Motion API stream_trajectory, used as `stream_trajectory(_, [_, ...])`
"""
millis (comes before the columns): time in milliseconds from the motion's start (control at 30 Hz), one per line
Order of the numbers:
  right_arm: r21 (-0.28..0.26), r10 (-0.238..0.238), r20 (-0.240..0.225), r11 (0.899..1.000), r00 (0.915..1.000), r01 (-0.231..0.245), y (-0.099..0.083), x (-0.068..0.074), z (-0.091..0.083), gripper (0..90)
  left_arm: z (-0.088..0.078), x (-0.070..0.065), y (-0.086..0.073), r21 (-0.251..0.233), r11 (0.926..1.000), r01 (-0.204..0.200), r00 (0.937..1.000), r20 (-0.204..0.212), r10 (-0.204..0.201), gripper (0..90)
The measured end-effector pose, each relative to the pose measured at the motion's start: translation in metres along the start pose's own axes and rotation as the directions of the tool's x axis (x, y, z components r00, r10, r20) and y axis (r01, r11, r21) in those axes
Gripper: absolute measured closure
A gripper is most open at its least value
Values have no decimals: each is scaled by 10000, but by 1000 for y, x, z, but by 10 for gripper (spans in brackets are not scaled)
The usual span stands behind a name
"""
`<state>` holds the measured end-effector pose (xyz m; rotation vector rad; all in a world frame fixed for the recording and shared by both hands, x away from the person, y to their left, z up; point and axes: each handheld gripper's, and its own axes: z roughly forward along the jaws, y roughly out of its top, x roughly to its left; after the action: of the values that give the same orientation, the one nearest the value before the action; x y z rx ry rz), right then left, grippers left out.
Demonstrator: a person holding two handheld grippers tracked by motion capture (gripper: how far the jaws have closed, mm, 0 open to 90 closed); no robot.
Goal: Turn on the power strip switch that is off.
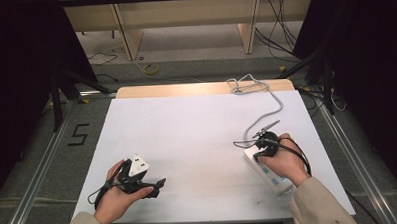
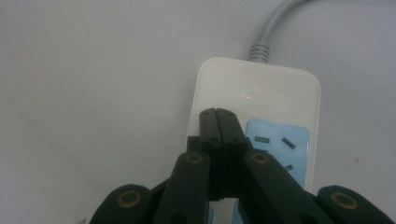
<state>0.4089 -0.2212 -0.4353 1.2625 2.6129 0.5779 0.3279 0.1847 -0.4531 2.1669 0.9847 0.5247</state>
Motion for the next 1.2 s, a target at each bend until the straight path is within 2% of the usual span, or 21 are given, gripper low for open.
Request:
stream_trajectory(367, [-311, 89, -186, 9995, 9998, -95, -4, -3, -2, 900, 0, 0, 0, -9, 10000, 8, 10000, 6, -8, 142])
stream_trajectory(533, [-824, 129, -99, 9965, 9999, -137, -7, -5, -4, 874, 0, 1, 0, -14, 10000, -2, 10000, -12, 2, 142])
stream_trajectory(667, [-1434, 326, -121, 9891, 9994, -340, -8, -7, -11, 852, 0, 1, 0, -16, 10000, 17, 10000, -21, -17, 142])
stream_trajectory(833, [-1866, 397, -111, 9816, 9991, -411, -13, -8, -17, 814, 0, 1, 0, -47, 10000, 74, 10000, -49, -75, 142])
stream_trajectory(1200, [-3015, 178, -141, 9532, 9997, -212, -24, -7, -24, 707, 0, 2, -1, -78, 9999, 123, 9999, -60, -124, 142])
